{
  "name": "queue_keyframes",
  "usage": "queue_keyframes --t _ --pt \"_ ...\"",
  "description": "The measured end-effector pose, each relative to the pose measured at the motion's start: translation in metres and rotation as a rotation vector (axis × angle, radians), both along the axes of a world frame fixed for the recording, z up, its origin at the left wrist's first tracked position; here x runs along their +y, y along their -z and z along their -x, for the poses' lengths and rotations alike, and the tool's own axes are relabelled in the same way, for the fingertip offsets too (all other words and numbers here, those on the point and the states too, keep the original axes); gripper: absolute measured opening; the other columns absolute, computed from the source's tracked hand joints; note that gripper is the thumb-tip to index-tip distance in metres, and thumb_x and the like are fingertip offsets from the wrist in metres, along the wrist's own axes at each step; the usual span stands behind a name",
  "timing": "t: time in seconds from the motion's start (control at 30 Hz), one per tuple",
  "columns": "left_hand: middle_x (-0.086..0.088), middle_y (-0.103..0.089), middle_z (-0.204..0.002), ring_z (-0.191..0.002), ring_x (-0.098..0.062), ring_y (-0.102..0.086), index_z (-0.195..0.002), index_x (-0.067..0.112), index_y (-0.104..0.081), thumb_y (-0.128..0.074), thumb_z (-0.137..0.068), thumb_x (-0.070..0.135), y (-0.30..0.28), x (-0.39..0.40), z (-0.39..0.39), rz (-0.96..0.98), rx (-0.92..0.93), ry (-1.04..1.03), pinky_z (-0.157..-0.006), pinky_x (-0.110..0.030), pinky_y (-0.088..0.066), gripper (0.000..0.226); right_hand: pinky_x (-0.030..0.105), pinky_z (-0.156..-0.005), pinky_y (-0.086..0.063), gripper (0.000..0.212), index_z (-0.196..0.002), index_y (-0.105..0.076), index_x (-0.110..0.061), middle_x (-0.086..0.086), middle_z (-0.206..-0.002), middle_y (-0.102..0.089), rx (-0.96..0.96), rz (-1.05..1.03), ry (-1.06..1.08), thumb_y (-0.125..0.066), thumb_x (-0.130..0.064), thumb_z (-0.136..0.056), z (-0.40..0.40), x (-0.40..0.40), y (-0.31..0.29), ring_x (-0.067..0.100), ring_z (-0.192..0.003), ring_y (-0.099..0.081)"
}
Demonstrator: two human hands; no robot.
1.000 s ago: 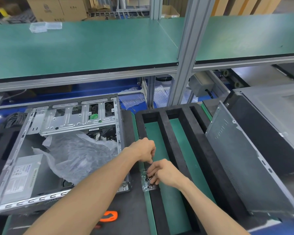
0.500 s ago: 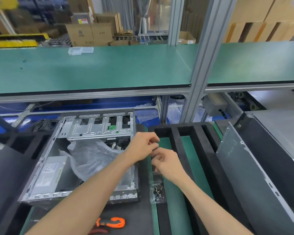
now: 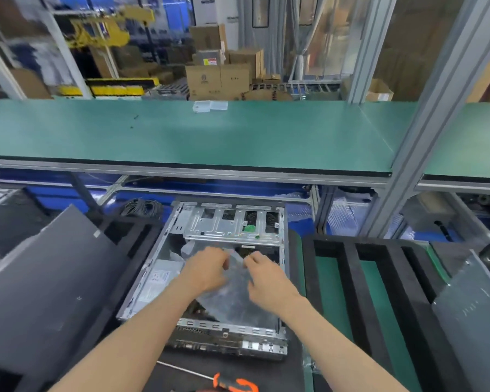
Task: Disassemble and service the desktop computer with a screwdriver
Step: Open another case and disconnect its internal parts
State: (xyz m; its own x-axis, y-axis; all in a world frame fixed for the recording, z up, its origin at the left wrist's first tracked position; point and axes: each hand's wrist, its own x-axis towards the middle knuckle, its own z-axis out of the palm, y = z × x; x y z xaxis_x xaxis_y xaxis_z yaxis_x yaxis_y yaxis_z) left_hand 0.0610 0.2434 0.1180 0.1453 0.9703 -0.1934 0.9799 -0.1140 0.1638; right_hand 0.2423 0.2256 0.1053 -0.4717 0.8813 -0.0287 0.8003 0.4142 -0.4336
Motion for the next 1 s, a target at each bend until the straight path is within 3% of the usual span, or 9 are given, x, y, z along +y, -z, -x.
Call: queue_keyframes --t 0.13,0.23,0.33,0.47,0.6,0.7,0.83,0.9,1.0 --pt "-0.004 -0.067 -0.111 -0.104 -0.026 -0.064 -0.103 0.019 -0.066 -0.055 -0.082 0.016 0.006 0.004 0.024 0.193 0.217 0.136 -0.088 -0.04 -0.053 0.024 0.041 -0.084 -0.044 0.018 -0.107 -0.06 -0.007 0.011 -0.117 -0.047 -0.205 -0.005 0.002 -0.051 -0.005 -0.091 0.03 0.007 0.007 0.032 -0.11 -0.049" --pt "-0.005 -0.053 -0.129 -0.122 -0.027 -0.049 -0.122 0.023 -0.057 -0.066 -0.075 0.015 0.009 0.009 0.04 0.333 0.411 0.246 -0.107 -0.046 -0.035 0.048 0.044 -0.094 -0.042 0.021 -0.111 -0.063 -0.007 0.014 -0.122 -0.049 -0.297 0.004 0.012 -0.054 -0.006 -0.091 0.041 0.015 0.011 0.035 -0.116 -0.049" --pt "-0.004 -0.045 -0.129 -0.122 -0.027 -0.043 -0.129 0.029 -0.049 -0.068 -0.074 0.013 0.016 0.008 0.051 0.378 0.453 0.314 -0.105 -0.046 -0.028 0.06 0.045 -0.095 -0.042 0.023 -0.112 -0.064 -0.005 0.013 -0.12 -0.053 -0.337 0.016 0.029 -0.053 -0.004 -0.092 0.045 0.022 0.012 0.035 -0.112 -0.054" --pt "0.007 -0.052 -0.093 -0.089 -0.016 -0.047 -0.093 0.025 -0.068 -0.05 -0.08 0.008 0.023 0.004 0.058 0.113 0.219 0.28 -0.092 -0.037 -0.03 0.027 0.039 -0.086 -0.051 0.024 -0.11 -0.065 -0.002 0.012 -0.115 -0.059 -0.267 0.033 0.086 -0.054 0.003 -0.089 0.046 0.027 0.008 0.033 -0.1 -0.064" --pt "0.015 -0.041 -0.087 -0.089 -0.01 -0.037 -0.092 0.034 -0.072 -0.053 -0.084 0.007 0.026 0.008 0.064 -0.144 0.008 0.206 -0.085 -0.032 -0.025 0.034 0.038 -0.08 -0.054 0.029 -0.106 -0.067 -0.002 0.014 -0.109 -0.064 -0.174 0.034 0.148 -0.05 0.01 -0.086 0.045 0.029 0.003 0.034 -0.096 -0.065" --pt "0.015 -0.057 -0.074 -0.078 -0.012 -0.049 -0.086 0.034 -0.078 -0.061 -0.08 0.016 0.013 0.01 0.064 -0.266 -0.156 0.136 -0.083 -0.034 -0.037 0.025 0.045 -0.088 -0.056 0.029 -0.107 -0.069 0.002 0.018 -0.111 -0.068 -0.069 0.043 0.188 -0.056 0.012 -0.083 0.044 0.032 -0.004 0.036 -0.104 -0.065" --pt "0.009 -0.077 -0.075 -0.067 -0.013 -0.069 -0.087 0.031 -0.082 -0.066 -0.071 0.01 -0.005 0.008 0.062 -0.303 -0.522 -0.095 -0.064 -0.028 -0.055 0.031 0.026 -0.081 -0.055 0.037 -0.106 -0.071 -0.007 0.005 -0.111 -0.07 0.128 0.003 0.257 -0.051 0.012 -0.081 0.038 0.035 -0.021 0.018 -0.102 -0.065" --pt "0.009 -0.078 -0.084 -0.07 -0.016 -0.069 -0.092 0.032 -0.081 -0.065 -0.074 -0.002 -0.011 0.005 0.063 -0.336 -0.723 -0.183 -0.066 -0.034 -0.059 0.041 0.01 -0.067 -0.048 0.038 -0.101 -0.072 -0.008 0.003 -0.107 -0.07 0.275 -0.007 0.317 -0.048 0.014 -0.081 0.036 0.034 -0.031 0.007 -0.085 -0.062" --pt "0.015 -0.076 -0.076 -0.057 -0.029 -0.065 -0.092 0.04 -0.077 -0.074 -0.078 -0.005 -0.024 -0.001 0.062 -0.428 -0.974 -0.242 -0.053 -0.04 -0.056 0.047 0.005 -0.056 -0.04 0.035 -0.094 -0.073 -0.013 -0.006 -0.097 -0.066 0.477 -0.03 0.422 -0.049 0.011 -0.085 0.03 0.032 -0.046 -0.005 -0.07 -0.054"
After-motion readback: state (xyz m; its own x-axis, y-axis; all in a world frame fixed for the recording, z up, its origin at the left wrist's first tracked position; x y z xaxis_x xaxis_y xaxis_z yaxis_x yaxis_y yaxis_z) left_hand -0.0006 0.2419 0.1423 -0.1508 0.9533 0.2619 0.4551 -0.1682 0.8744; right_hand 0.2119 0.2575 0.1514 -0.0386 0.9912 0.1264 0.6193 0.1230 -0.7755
